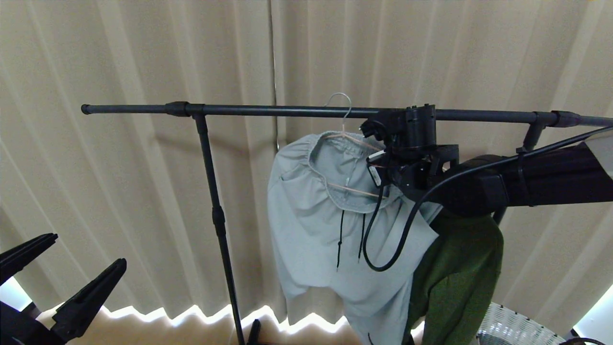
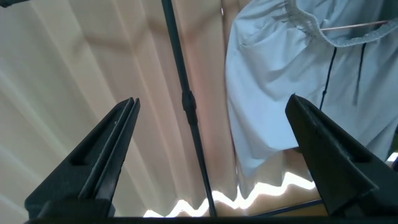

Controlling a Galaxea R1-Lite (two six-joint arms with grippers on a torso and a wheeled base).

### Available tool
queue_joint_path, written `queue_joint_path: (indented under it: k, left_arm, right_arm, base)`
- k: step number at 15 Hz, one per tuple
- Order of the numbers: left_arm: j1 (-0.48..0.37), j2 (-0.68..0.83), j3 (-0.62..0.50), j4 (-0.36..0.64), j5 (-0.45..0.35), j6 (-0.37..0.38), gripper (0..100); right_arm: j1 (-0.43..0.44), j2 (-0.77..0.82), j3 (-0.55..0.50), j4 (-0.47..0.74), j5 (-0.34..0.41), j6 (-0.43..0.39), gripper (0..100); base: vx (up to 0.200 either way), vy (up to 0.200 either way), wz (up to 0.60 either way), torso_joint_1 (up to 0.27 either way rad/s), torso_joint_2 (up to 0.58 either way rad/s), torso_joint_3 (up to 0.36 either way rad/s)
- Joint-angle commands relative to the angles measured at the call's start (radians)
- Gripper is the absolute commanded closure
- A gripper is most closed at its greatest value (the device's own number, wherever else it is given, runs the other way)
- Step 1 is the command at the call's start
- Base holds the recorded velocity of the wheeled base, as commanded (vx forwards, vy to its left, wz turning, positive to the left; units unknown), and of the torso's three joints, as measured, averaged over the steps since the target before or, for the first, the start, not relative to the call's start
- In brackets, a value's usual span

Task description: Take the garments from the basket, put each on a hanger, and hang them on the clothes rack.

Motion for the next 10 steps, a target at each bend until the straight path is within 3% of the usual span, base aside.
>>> queue_joint_path:
  k: [1, 10]
  left_arm:
    - [0.000, 0.003, 0.000, 0.000, 0.000, 0.000, 0]
    - [0.000, 0.001, 0.000, 0.000, 0.000, 0.000, 0]
  right_arm:
    - [0.026, 0.002, 0.000, 0.002, 0.000, -0.002, 100]
    - [0.044, -0.010, 0.006, 0.047, -0.041, 0.000, 100]
  base:
    - [0.000, 0.000, 0.00, 0.000, 0.00, 0.000]
    - [0.000, 0.000, 0.00, 0.000, 0.00, 0.000]
